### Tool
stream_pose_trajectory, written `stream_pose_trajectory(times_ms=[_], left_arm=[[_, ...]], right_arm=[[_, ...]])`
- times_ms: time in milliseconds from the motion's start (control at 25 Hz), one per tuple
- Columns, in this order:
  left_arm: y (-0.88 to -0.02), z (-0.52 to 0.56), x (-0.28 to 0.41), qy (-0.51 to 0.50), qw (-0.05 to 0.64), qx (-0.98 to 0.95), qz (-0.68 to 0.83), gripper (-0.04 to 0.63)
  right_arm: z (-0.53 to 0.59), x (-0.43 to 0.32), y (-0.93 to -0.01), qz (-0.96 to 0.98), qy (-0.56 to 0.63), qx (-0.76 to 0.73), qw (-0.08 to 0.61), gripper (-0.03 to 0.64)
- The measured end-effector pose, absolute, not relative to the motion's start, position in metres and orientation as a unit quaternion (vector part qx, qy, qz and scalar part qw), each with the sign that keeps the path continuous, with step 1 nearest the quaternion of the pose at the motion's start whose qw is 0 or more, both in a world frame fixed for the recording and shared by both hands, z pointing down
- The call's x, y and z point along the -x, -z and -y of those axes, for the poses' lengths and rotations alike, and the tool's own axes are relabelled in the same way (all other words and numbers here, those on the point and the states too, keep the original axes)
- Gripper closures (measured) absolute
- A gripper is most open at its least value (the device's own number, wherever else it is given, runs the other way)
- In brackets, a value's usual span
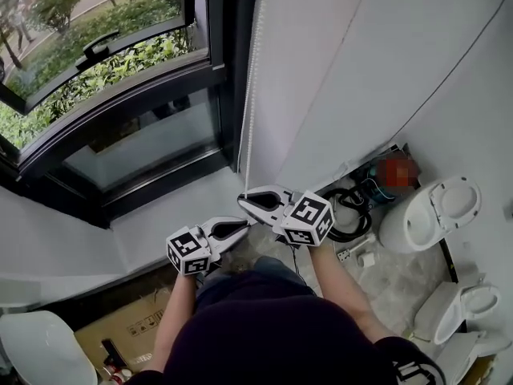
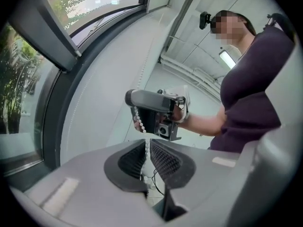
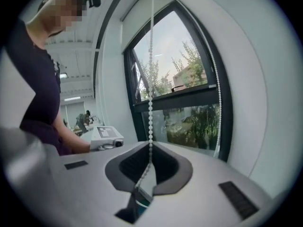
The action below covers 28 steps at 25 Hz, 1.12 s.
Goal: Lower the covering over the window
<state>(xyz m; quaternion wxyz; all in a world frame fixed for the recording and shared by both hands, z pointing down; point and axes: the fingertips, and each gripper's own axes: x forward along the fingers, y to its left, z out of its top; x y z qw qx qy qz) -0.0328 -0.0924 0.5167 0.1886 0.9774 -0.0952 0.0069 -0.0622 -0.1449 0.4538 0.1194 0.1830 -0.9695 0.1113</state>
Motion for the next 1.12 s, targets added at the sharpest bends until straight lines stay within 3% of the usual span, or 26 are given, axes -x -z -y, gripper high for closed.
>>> stream_pose_trajectory(times_ms=[160,360,560,840,1120], left_arm=[[-0.510,0.097,0.035,0.007,0.197,-0.975,0.098,0.580],[-0.506,0.102,0.035,0.029,0.207,-0.972,0.106,0.561],[-0.498,0.105,0.037,0.033,0.208,-0.972,0.108,0.525],[-0.502,0.101,0.035,-0.017,0.187,-0.979,0.082,0.503],[-0.480,0.108,0.031,0.013,0.178,-0.981,0.075,0.503]], right_arm=[[0.148,0.057,-0.453,0.969,-0.136,-0.184,0.094,0.603],[0.147,0.050,-0.482,0.962,-0.136,-0.174,0.159,0.603],[0.139,0.046,-0.495,0.960,-0.182,-0.171,0.126,0.603],[0.131,0.044,-0.520,0.957,-0.190,-0.155,0.156,0.603],[0.125,0.044,-0.526,0.957,-0.202,-0.131,0.162,0.603]])
